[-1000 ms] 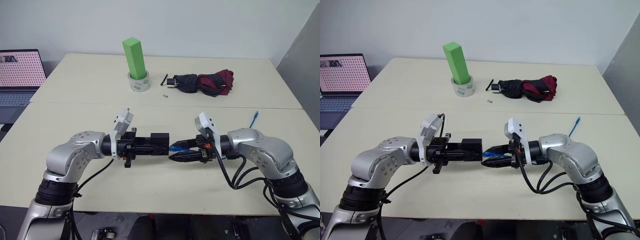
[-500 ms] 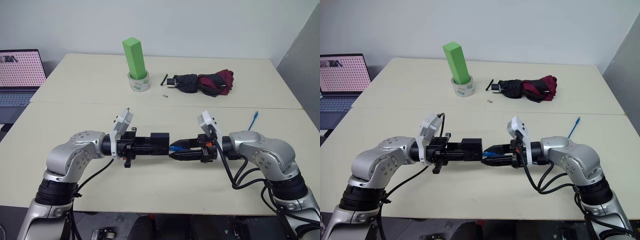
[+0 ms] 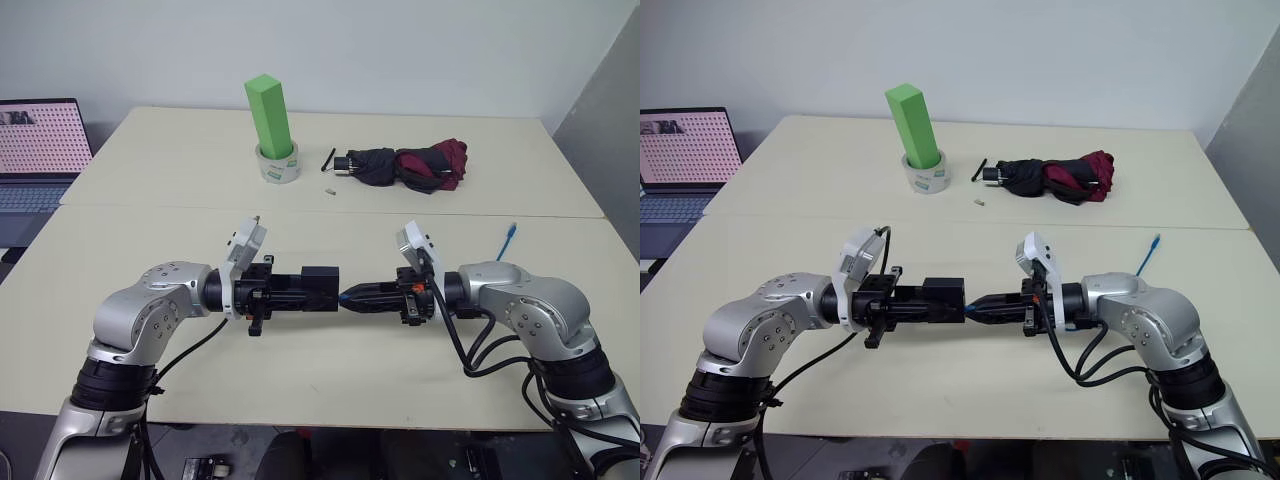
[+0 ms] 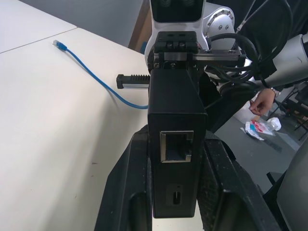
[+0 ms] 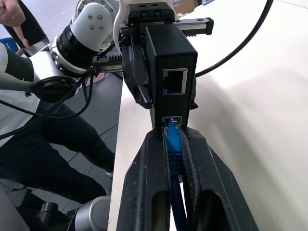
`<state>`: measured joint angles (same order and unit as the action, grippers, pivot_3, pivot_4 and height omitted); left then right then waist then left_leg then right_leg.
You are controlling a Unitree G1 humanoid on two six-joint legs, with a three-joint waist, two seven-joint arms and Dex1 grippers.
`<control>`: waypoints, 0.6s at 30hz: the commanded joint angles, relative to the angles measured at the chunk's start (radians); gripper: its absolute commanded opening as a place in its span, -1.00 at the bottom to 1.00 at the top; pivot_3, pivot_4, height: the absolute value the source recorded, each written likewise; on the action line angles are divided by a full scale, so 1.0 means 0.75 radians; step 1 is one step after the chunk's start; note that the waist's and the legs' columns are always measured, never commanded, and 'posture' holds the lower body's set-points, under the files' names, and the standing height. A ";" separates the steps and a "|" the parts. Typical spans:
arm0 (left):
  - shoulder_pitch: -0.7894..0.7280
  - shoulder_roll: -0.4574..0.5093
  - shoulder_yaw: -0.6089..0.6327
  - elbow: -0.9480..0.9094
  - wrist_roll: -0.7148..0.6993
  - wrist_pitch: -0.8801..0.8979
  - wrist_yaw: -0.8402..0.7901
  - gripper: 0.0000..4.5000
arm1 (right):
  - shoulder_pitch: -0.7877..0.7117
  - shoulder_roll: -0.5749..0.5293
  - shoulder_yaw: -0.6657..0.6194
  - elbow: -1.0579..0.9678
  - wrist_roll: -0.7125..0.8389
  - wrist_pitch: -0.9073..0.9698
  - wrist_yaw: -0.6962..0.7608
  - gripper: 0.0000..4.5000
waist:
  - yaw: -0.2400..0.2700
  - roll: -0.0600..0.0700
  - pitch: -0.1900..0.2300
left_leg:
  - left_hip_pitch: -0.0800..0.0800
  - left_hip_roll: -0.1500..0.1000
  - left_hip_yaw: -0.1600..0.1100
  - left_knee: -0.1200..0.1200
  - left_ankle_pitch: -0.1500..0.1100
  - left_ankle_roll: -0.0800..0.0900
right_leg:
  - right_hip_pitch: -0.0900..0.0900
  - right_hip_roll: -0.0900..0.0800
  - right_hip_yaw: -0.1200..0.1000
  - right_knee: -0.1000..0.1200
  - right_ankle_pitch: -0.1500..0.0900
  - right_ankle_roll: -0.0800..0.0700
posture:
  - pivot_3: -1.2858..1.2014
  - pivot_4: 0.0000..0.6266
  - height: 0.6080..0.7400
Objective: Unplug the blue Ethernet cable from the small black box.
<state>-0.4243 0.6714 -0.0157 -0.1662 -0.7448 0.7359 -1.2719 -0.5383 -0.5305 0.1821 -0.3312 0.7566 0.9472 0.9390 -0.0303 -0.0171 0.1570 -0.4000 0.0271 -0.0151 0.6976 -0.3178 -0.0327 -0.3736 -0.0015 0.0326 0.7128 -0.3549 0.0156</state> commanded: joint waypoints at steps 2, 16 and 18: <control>0.000 0.009 0.000 -0.058 -0.016 -0.013 -0.021 -0.65 | -0.046 -0.023 0.005 0.007 -0.004 -0.005 0.042 -0.98 | 0.000 0.000 0.000 | 0.000 0.000 0.000 0.000 0.000 0.000 | 0.000 0.000 0.000 0.000 0.000 0.000 | 0.03 -0.52 1.00; 0.054 0.089 0.008 -0.003 0.111 -0.156 -0.034 -0.65 | 0.041 -0.241 -0.054 0.120 -0.117 -0.106 0.145 -0.98 | 0.001 0.000 0.000 | 0.000 0.000 0.000 0.000 -0.002 0.004 | 0.000 0.000 0.000 -0.001 0.000 0.000 | 0.03 -0.52 1.00; 0.053 0.082 0.013 0.006 0.120 -0.164 -0.020 -0.65 | 0.086 -0.251 -0.037 0.176 -0.256 -0.232 0.069 -0.98 | 0.001 0.000 0.000 | 0.000 0.000 0.000 0.000 -0.002 0.004 | 0.000 0.000 0.000 -0.001 0.000 0.000 | 0.03 -0.52 1.00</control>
<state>-0.3835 0.7301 -0.0322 -0.1551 -0.6588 0.6393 -1.2945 -0.4980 -0.7038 0.1749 -0.2241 0.6515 0.8658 1.0352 -0.0294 -0.0172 0.1572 -0.4001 0.0271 -0.0149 0.6974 -0.3197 -0.0294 -0.3734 -0.0015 0.0327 0.7121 -0.3549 0.0156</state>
